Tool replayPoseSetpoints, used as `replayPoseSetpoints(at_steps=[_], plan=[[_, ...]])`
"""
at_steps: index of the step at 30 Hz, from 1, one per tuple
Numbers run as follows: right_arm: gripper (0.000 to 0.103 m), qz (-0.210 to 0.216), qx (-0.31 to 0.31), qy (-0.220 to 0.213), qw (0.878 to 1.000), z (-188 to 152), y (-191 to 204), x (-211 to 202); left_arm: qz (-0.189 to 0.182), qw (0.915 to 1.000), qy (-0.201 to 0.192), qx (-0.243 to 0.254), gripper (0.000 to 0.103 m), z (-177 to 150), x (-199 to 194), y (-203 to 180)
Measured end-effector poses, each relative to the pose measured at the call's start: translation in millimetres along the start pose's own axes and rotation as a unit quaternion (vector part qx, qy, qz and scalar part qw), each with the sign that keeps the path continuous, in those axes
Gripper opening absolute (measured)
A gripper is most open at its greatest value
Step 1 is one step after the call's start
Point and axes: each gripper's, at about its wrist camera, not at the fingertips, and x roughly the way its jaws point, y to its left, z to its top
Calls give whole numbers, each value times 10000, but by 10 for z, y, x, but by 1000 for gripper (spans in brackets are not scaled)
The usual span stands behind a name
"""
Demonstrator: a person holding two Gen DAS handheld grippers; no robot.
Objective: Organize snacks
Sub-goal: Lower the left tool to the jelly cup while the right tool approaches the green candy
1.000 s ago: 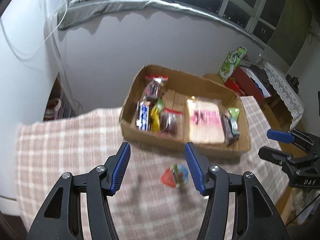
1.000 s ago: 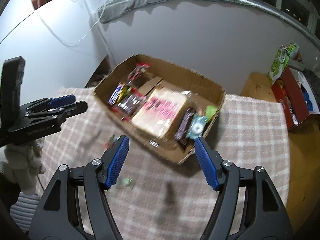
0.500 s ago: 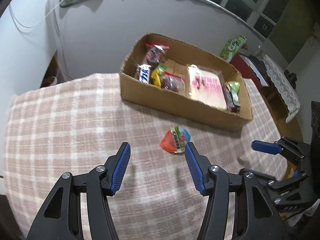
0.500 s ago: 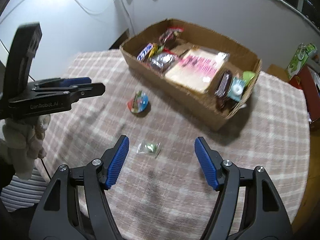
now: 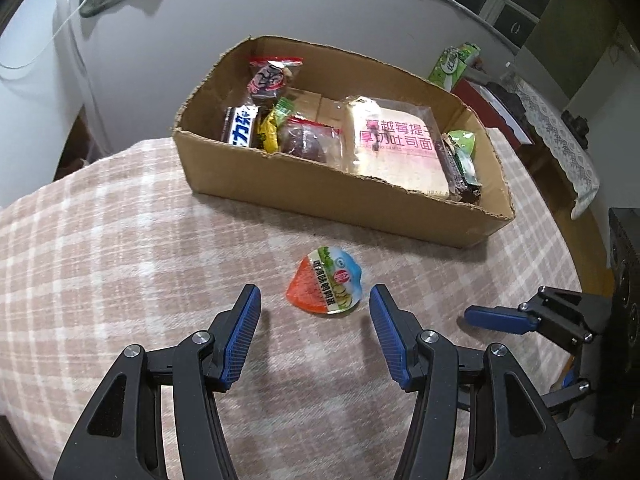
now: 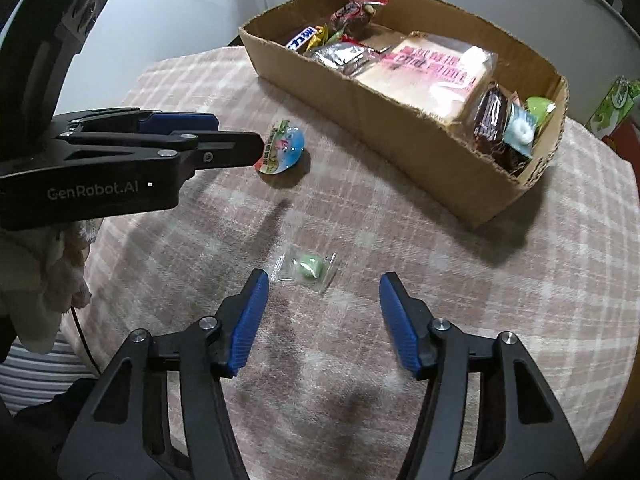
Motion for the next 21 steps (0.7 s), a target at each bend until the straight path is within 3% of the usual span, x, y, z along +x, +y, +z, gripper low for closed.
replayPoseSetpoints(at_steps=[3, 9, 21], plan=[[49, 31, 25, 39, 10000, 21, 2, 54, -55, 10000, 17, -60, 56, 19, 48, 7], [49, 14, 38, 43, 10000, 91, 34, 169, -141, 9997, 52, -190, 56, 77, 163, 34], [44, -199, -254, 32, 9995, 166, 154, 274, 56, 9999, 110, -3, 55, 63, 312, -35]])
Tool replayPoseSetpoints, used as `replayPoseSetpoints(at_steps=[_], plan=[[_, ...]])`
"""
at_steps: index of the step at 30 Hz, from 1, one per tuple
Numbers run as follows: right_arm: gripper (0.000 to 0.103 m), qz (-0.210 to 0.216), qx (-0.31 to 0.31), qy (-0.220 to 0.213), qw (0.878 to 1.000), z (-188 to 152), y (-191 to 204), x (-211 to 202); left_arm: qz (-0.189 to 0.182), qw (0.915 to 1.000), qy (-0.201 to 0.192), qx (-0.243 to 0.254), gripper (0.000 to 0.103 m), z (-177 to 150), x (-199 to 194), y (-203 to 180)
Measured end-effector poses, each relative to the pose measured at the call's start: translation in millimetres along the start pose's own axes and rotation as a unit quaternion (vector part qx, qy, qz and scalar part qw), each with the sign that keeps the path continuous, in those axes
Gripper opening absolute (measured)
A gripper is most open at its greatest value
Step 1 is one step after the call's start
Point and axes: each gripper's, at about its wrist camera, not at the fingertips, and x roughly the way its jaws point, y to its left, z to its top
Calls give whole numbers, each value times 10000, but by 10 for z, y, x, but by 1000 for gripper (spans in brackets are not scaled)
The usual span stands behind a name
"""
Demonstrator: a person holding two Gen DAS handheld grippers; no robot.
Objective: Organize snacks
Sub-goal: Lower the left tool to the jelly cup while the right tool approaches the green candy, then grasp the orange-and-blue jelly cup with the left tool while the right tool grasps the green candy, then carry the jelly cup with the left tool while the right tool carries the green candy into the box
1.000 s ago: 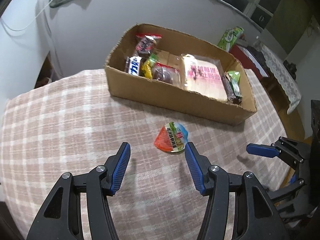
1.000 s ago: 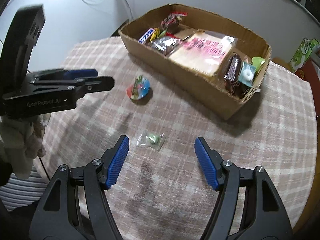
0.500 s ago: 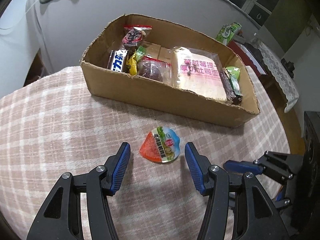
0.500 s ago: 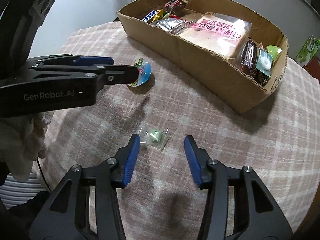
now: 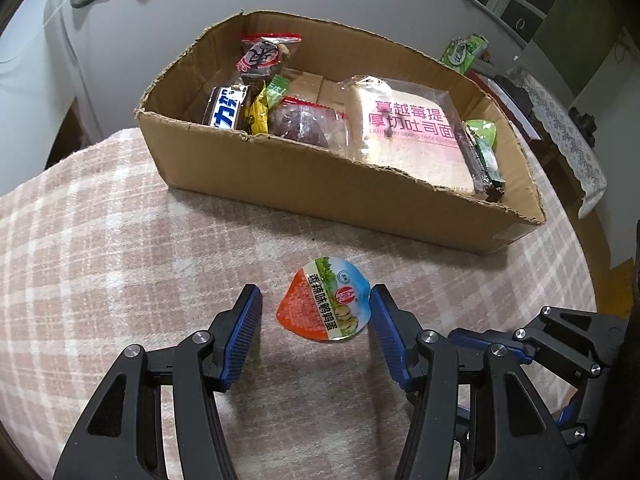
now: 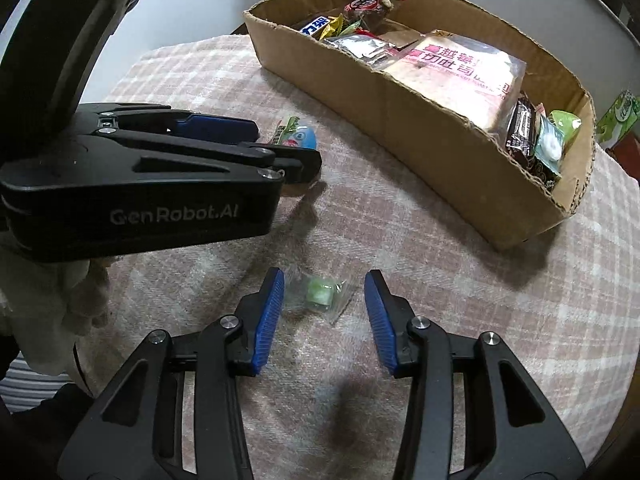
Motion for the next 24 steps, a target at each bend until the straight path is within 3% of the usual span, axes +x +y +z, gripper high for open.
replayPoseSetpoints(at_steps=[6, 9, 11, 24], plan=[[39, -123, -109, 17, 9999, -2, 9, -1, 201, 9997, -82, 123, 43, -41, 9, -37], [30, -172, -62, 3, 9998, 0, -25, -10, 204, 9997, -103, 91, 40, -48, -4, 4], [25, -100, 27, 3, 9999, 2, -80, -18, 222, 9996, -112, 104, 39, -59, -10, 19], [20, 101, 366, -77, 9992, -34, -289, -129, 214, 9996, -177, -84, 38, -144, -144, 173]])
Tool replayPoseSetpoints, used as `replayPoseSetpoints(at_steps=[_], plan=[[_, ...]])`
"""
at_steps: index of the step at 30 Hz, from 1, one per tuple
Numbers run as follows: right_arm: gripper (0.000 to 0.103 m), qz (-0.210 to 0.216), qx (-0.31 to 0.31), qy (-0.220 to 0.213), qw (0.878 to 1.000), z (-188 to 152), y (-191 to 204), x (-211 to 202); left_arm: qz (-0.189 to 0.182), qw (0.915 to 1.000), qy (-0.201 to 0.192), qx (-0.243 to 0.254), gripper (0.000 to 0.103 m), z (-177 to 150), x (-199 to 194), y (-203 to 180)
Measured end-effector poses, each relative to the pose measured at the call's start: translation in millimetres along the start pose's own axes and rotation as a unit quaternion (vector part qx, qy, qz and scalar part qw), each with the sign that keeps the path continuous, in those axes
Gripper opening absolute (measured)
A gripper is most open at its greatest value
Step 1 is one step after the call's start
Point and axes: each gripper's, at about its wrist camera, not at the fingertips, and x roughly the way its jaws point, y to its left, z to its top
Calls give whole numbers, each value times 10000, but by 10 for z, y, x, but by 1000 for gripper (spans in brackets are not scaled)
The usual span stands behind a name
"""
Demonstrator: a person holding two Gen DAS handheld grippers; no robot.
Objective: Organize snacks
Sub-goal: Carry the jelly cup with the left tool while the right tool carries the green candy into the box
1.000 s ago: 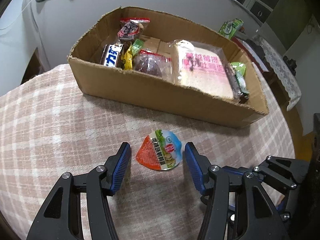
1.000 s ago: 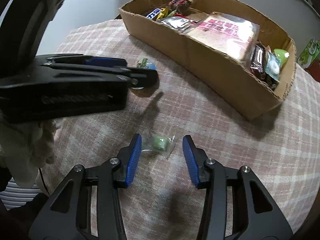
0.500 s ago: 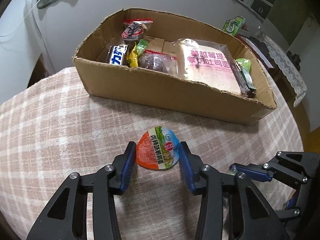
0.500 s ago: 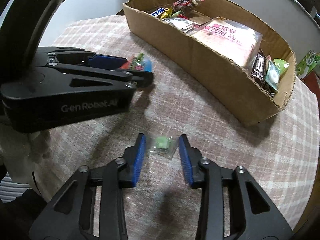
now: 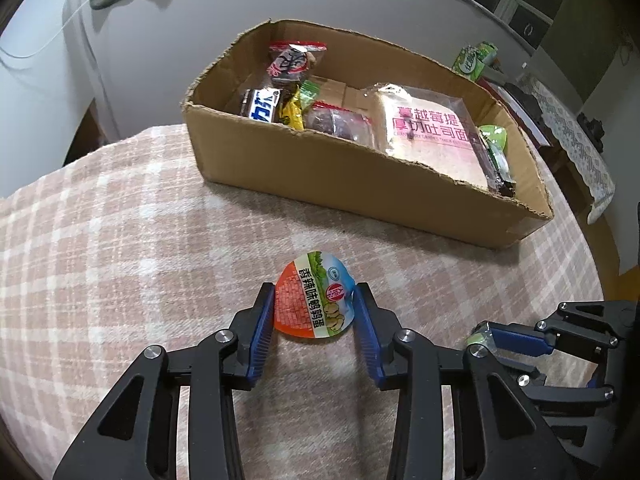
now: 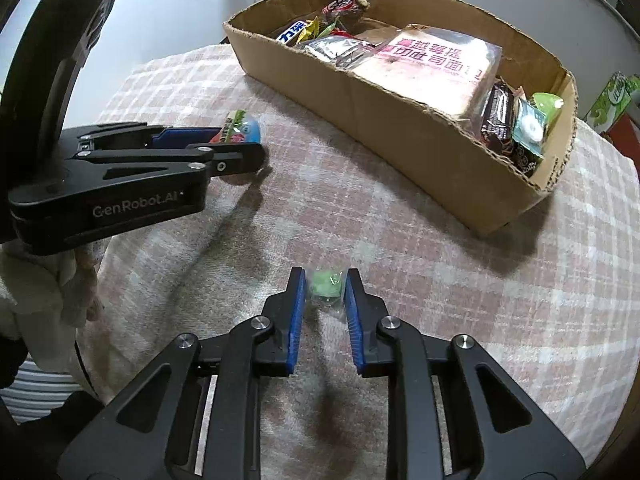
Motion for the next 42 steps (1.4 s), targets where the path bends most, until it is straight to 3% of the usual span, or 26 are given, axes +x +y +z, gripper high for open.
replayPoseSetpoints(at_steps=[14, 26, 42], plan=[[19, 37, 182, -299, 9994, -42, -75, -465, -30, 9993, -302, 230, 37, 110, -346, -176], [19, -164, 376, -1044, 9937, 371, -375, -1065, -108, 9964, -793, 274, 37, 563, -621, -289], [19, -339, 421, -1157, 9918, 992, -679, -919, -113, 9962, -849, 174, 38, 1058, -453, -281]])
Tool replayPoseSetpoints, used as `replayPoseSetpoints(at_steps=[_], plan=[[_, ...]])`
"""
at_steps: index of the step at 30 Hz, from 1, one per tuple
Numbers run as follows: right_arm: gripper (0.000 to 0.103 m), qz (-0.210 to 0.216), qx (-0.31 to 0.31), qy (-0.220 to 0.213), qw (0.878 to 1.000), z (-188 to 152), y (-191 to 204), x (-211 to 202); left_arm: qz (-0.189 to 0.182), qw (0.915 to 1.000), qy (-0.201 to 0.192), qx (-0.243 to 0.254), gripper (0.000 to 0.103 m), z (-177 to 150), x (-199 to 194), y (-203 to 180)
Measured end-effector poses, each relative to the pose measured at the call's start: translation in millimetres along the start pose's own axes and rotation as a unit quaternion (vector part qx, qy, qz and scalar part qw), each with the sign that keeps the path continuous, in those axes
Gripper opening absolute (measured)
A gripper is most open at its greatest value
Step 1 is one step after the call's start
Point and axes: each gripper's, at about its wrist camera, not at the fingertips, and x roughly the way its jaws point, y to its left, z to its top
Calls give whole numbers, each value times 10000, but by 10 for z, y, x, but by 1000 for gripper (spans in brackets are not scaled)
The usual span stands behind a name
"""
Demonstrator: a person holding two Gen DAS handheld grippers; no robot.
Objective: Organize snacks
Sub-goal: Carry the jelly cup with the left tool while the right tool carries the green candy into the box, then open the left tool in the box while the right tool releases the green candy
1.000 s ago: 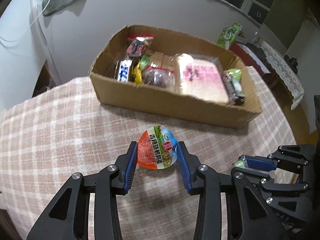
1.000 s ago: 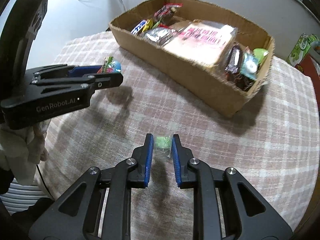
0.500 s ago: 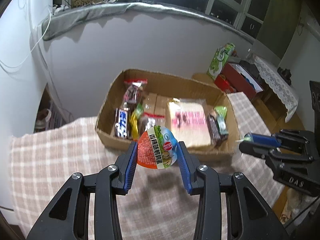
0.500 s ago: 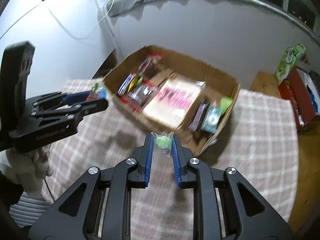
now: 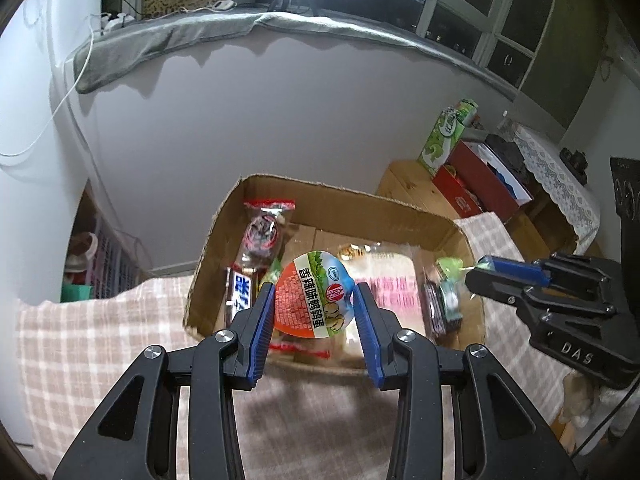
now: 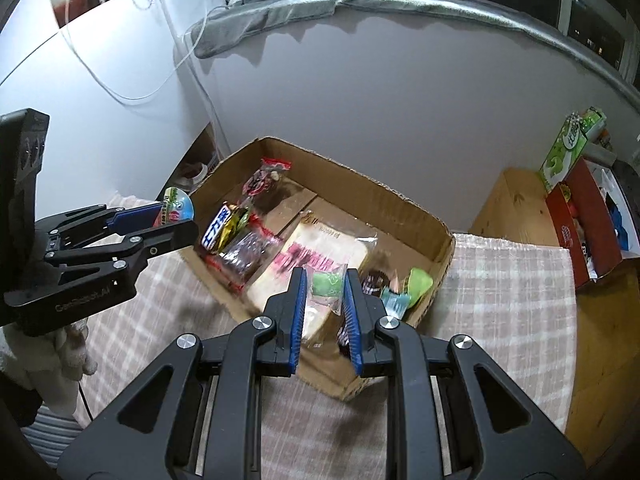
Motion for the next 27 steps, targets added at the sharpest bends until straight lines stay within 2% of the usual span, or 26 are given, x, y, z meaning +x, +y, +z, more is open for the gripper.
replayPoseSetpoints(at_steps=[12, 17, 21, 22, 24, 25, 26, 27], plan=[[19, 12, 87, 444, 9990, 49, -114, 385, 89, 9994, 343, 41, 37, 70, 326, 7], [19, -3, 84, 482, 9988, 54, -122, 436, 102, 9994, 334, 55, 38, 75, 324, 8], [21, -42, 108, 458, 9989, 66, -136, 439, 142, 9995, 279, 55, 43, 93, 290, 4], [24, -75, 112, 433, 9990, 68, -134, 431, 135, 9995, 276, 58, 45, 102, 293, 7], [40, -143, 102, 385, 9991, 73, -136, 407, 164, 9995, 264, 71, 57, 119, 290, 6], [59, -175, 94, 345, 9992, 77, -138, 383, 196, 9995, 244, 82, 60, 126, 284, 8], [70, -202, 78, 297, 9993, 78, -136, 360, 246, 9994, 221, 88, 64, 133, 276, 9], [71, -231, 53, 262, 9994, 78, -132, 342, 262, 9994, 217, 84, 67, 140, 280, 9]])
